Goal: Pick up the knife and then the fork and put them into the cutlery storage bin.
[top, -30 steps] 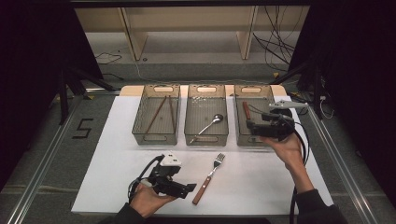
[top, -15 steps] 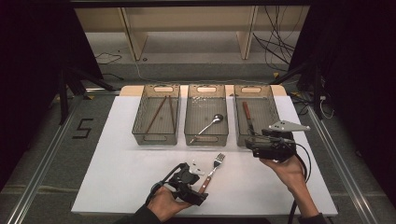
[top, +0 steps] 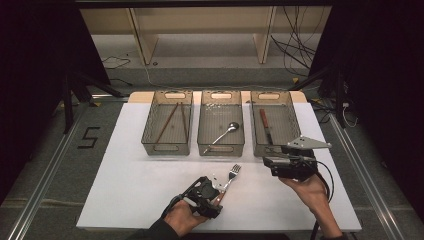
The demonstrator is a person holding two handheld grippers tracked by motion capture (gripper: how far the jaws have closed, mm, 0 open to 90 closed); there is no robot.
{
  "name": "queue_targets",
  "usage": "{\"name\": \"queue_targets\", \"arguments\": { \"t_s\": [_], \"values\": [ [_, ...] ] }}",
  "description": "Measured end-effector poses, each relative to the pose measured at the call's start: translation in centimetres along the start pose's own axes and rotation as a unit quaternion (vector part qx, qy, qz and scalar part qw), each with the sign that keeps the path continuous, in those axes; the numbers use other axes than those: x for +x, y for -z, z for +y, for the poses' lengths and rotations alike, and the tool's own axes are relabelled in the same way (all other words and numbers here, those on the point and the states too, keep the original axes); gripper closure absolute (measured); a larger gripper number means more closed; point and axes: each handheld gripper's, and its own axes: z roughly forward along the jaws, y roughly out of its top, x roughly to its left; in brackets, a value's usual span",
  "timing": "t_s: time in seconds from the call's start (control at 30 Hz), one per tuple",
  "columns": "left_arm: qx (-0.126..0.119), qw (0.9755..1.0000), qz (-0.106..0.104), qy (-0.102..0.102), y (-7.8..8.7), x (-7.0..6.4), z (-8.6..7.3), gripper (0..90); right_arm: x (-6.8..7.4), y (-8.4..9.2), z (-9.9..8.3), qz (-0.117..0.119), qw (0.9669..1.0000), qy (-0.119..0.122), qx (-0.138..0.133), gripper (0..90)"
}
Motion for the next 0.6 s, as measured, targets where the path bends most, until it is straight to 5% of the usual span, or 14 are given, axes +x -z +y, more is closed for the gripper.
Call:
{"name": "queue_targets", "arguments": {
  "t_s": [0.27, 0.6],
  "values": [
    [0.016, 0.9997, 0.011, -0.011, -0.1, -0.4, 0.7, 65.3, 0.3, 0.1, -0.1, 0.001, 1.0, 0.006, 0.001, 23.6],
    [0.031, 0.9995, -0.005, 0.007, 0.1, 1.4, 0.6, 74.9, 0.2, 0.2, -0.2, 0.003, 1.0, 0.004, -0.001, 24.2]
  ]
}}
